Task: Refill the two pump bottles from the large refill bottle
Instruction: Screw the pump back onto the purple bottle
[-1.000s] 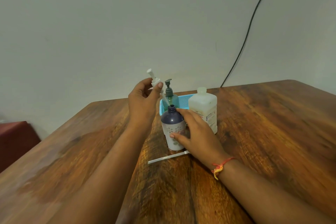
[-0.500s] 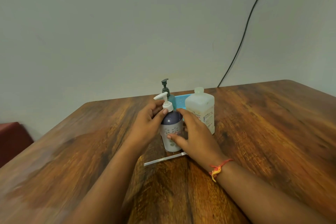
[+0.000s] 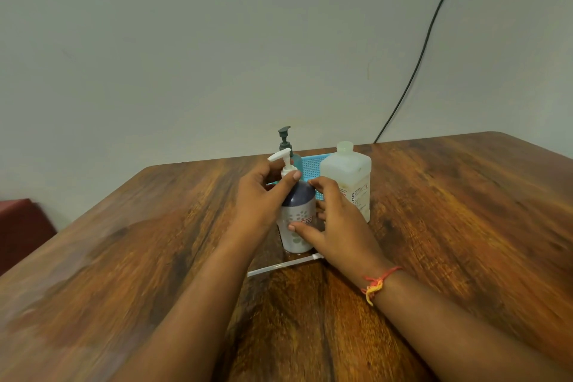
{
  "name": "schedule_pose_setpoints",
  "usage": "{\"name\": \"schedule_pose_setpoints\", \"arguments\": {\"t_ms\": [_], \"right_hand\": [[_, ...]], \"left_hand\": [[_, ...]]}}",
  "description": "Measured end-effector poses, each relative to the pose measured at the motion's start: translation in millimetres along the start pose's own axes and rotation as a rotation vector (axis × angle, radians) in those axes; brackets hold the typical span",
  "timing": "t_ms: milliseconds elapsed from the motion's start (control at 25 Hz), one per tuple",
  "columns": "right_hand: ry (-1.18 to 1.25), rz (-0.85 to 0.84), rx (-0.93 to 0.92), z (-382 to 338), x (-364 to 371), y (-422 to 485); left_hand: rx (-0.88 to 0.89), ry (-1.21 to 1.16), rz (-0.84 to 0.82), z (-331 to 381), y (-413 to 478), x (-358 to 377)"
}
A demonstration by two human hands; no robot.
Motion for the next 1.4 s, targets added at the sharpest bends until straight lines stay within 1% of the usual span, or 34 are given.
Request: {"name": "schedule_pose_setpoints", "arguments": {"t_ms": [200, 600, 680, 720, 880, 920, 1040, 1160, 1400], "right_hand": [[-0.009, 0.005, -0.004, -2, -2, -1], [-0.02, 0.007, -0.017, -4, -1, -1], [-0.008, 0.008, -0.019, -3, -2, -1], [-0.002, 0.007, -0.015, -3, -2, -1], [0.008, 0.002, -0.004, -3, -3, -1], [0.007, 0.002, -0.006, -3, -3, -1], [-0.002, 0.0, -0.004, -3, -3, 0], [-0.005, 0.005, -0.01, -2, -2, 0], [-0.018, 0.012, -0.019, -3, -3, -1]], "left_hand": [[0.002, -0.004, 0.09, 0, 1, 2], [0.022, 0.059, 0.207, 3, 2, 6], [-0.004, 0.042, 0.156, 6, 0, 7], [-0.026, 0.032, 0.103, 6, -1, 6], [-0.032, -0.01, -0.212, 9, -8, 2], [-0.028, -0.03, -0.242, 8, -8, 1], [0.0, -0.033, -0.167, 10, -7, -4], [-0.014, -0.062, -0.097, 9, -4, -3], [0.004, -0.017, -0.067, 6, -6, -3]]}}
Point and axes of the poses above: each hand's wrist, its own y-axis towards the middle knuckle, its own x-axis out of the palm, z = x × y, the point moved 7 cm from there along y, towards the middle knuckle, and after that the axes turned 12 degrees about -x, right-handed, at the moved point
